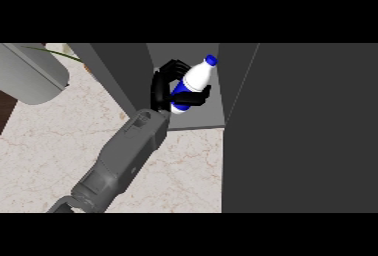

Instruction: Pick up the bottled water, place it into the cabinet and close the cabinet

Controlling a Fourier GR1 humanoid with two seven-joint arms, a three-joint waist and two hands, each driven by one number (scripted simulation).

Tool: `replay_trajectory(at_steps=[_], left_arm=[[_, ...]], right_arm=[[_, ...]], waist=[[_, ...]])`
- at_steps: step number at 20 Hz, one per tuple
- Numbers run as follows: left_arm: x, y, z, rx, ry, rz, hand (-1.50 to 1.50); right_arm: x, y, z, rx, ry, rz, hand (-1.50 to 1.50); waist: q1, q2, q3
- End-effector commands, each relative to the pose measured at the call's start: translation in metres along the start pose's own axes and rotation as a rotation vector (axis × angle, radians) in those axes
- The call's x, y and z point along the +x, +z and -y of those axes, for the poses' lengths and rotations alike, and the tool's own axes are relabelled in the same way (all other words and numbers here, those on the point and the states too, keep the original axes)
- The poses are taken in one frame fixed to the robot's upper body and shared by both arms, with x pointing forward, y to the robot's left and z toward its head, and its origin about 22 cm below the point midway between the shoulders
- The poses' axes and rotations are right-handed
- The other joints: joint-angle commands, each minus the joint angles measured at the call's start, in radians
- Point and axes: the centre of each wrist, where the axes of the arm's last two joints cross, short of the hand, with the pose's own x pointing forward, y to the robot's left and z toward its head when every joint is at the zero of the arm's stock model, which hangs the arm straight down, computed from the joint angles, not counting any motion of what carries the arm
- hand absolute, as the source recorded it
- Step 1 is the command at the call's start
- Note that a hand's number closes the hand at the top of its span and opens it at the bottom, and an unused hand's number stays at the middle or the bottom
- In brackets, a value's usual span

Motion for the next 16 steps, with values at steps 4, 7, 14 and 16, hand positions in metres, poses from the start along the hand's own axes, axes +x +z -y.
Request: replay_trajectory(at_steps=[4,7,14,16], left_arm=[[-0.01,-0.011,-0.005,0.169,-0.331,0.058,1.5],[0.008,-0.031,-0.017,0.193,-0.351,0.045,-1.5],[0.017,-0.033,-0.008,0.189,-0.306,0.113,-1.5],[0.015,-0.037,-0.022,0.164,-0.269,0.159,-1.5]], right_arm=[[0.008,-0.005,-0.002,-0.001,-0.072,0.046,-1.5],[0.007,0.001,0.006,0.01,-0.063,0.031,-1.5],[0.015,-0.004,0.004,0.016,-0.061,0.049,-1.5],[0.003,0.001,0.0,0.005,-0.073,0.042,-1.5]], waist=[[-0.011,0.009,0.001],[-0.017,0.01,0.001],[-0.008,0.012,-0.001],[-0.01,0.01,-0.001]])
